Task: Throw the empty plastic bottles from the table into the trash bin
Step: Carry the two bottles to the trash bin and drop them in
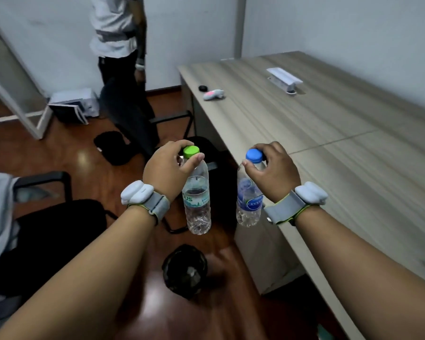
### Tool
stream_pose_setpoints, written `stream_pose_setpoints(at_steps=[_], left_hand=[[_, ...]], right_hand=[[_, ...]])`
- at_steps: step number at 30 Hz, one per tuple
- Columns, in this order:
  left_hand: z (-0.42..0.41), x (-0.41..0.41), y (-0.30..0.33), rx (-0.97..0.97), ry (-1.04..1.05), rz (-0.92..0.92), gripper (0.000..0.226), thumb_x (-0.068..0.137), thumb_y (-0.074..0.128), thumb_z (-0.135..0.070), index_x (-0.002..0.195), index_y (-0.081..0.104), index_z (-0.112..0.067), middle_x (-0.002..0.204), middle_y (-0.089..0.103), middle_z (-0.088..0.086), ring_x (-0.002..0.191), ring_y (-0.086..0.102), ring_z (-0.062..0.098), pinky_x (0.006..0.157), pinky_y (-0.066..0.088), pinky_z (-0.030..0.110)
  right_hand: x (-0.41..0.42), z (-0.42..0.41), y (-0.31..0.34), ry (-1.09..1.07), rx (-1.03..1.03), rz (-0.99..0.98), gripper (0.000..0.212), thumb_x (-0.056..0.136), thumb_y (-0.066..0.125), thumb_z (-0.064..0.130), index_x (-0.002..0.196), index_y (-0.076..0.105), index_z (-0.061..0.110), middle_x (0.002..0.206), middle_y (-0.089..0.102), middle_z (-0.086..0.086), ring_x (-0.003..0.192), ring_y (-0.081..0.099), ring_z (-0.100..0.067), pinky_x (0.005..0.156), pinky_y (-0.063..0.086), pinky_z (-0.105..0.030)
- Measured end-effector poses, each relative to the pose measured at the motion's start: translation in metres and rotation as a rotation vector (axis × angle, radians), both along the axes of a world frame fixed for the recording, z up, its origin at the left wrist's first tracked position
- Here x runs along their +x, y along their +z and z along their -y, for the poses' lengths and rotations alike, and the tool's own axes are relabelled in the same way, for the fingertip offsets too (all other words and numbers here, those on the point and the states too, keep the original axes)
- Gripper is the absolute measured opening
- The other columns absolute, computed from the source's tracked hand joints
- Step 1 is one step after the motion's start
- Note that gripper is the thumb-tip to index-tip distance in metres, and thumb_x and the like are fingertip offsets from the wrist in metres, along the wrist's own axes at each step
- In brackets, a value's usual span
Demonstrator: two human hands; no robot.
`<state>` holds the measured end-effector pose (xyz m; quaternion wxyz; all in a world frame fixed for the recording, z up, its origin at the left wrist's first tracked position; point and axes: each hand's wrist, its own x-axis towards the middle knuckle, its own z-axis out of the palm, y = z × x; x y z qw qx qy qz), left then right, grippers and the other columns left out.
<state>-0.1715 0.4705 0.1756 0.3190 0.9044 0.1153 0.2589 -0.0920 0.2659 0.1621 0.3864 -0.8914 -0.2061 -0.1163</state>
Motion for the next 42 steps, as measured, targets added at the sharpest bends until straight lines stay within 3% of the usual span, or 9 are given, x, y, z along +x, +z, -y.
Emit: stream_pose_setpoints(at_steps=[8,20,31,37,42], left_hand=[[-0.102,-0.048,-0.011,-0.008,0.207,0.004,0.034,0.080,0.060,-0.051,0.104,0.062,-0.027,0.091,0.065,-0.002,0.080,0.056,0.014,0.067,0.042,0.028],[-0.135,-0.047,-0.044,-0.055,0.343,-0.059,0.035,0.079,0.061,-0.048,0.104,0.061,-0.024,0.090,0.060,-0.001,0.085,0.056,0.020,0.074,0.047,0.037],[-0.144,-0.035,-0.096,-0.128,0.438,-0.150,0.035,0.078,0.066,-0.043,0.106,0.061,-0.023,0.096,0.057,-0.001,0.082,0.053,0.014,0.074,0.043,0.028],[-0.155,-0.034,-0.165,-0.247,0.462,-0.273,0.032,0.079,0.067,-0.037,0.108,0.061,-0.026,0.096,0.053,-0.009,0.086,0.050,0.008,0.075,0.036,0.020],[-0.161,-0.038,-0.232,-0.328,0.486,-0.333,0.031,0.077,0.070,-0.031,0.106,0.061,-0.024,0.098,0.054,-0.008,0.084,0.047,0.002,0.071,0.031,0.003]], right_hand=[[-0.015,-0.123,-0.013,0.211,-0.023,-0.013,0.025,0.078,0.065,0.035,0.100,0.059,0.024,0.094,0.050,0.007,0.081,0.049,-0.010,0.069,0.038,-0.025],[0.013,-0.185,-0.034,0.415,-0.100,-0.075,0.033,0.079,0.064,0.039,0.106,0.058,0.022,0.103,0.055,0.001,0.089,0.056,-0.018,0.072,0.050,-0.033],[0.047,-0.202,-0.088,0.506,-0.143,-0.189,0.030,0.079,0.064,0.037,0.106,0.056,0.025,0.103,0.052,0.004,0.090,0.056,-0.018,0.069,0.040,-0.026],[0.047,-0.222,-0.154,0.517,-0.217,-0.325,0.026,0.078,0.064,0.037,0.102,0.055,0.030,0.102,0.050,0.008,0.089,0.056,-0.016,0.071,0.048,-0.032],[0.045,-0.231,-0.225,0.486,-0.255,-0.419,0.030,0.077,0.066,0.033,0.105,0.056,0.030,0.109,0.053,0.004,0.092,0.057,-0.019,0.074,0.050,-0.035]])
